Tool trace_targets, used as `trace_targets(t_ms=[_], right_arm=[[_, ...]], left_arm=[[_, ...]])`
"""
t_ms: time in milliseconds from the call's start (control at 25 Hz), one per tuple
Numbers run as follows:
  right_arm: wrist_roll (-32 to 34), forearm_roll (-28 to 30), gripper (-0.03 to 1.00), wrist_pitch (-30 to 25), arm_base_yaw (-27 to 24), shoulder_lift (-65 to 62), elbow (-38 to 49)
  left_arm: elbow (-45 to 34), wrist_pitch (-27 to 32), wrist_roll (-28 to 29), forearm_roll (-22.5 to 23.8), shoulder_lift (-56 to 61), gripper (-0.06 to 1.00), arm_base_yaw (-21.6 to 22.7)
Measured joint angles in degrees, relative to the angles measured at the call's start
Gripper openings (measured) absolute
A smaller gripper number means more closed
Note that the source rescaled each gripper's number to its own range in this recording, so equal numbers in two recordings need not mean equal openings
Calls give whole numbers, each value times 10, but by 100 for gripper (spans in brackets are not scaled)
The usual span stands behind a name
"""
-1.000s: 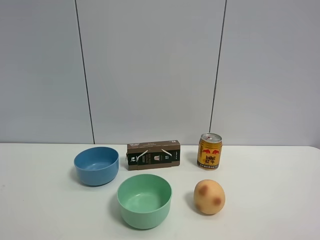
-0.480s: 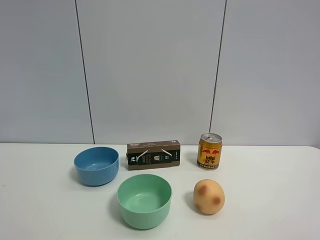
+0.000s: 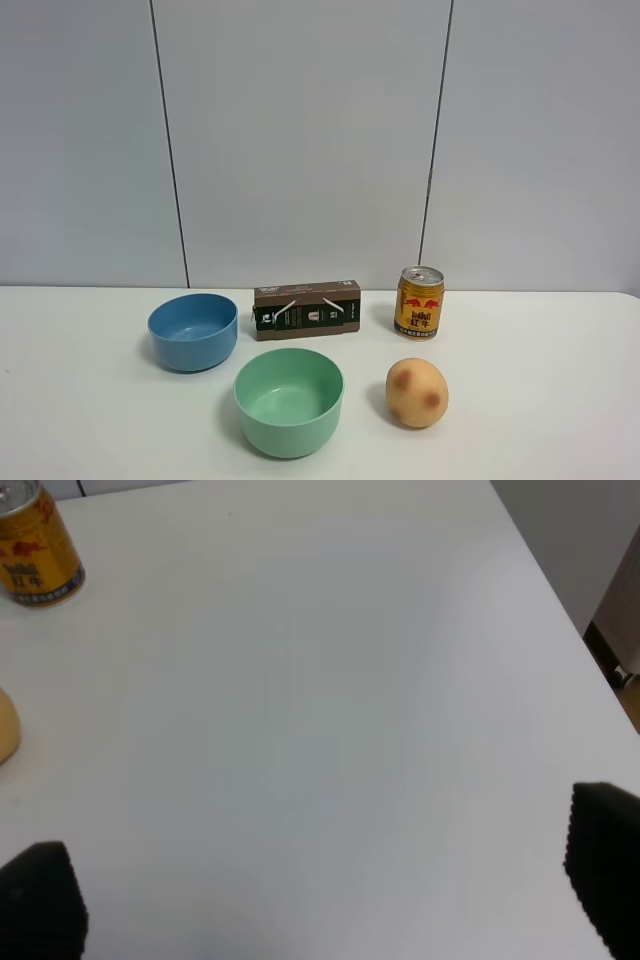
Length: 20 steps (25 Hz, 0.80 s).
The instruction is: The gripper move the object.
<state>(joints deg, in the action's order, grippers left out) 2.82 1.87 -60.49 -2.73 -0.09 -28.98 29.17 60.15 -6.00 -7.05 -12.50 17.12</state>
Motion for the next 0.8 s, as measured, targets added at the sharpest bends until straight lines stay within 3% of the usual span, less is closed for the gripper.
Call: trace_targets(t_ms=[800], right_arm=[[0, 0, 100, 0, 0, 0, 0]], left_arm=[[0, 3, 2, 1, 129, 96, 0]])
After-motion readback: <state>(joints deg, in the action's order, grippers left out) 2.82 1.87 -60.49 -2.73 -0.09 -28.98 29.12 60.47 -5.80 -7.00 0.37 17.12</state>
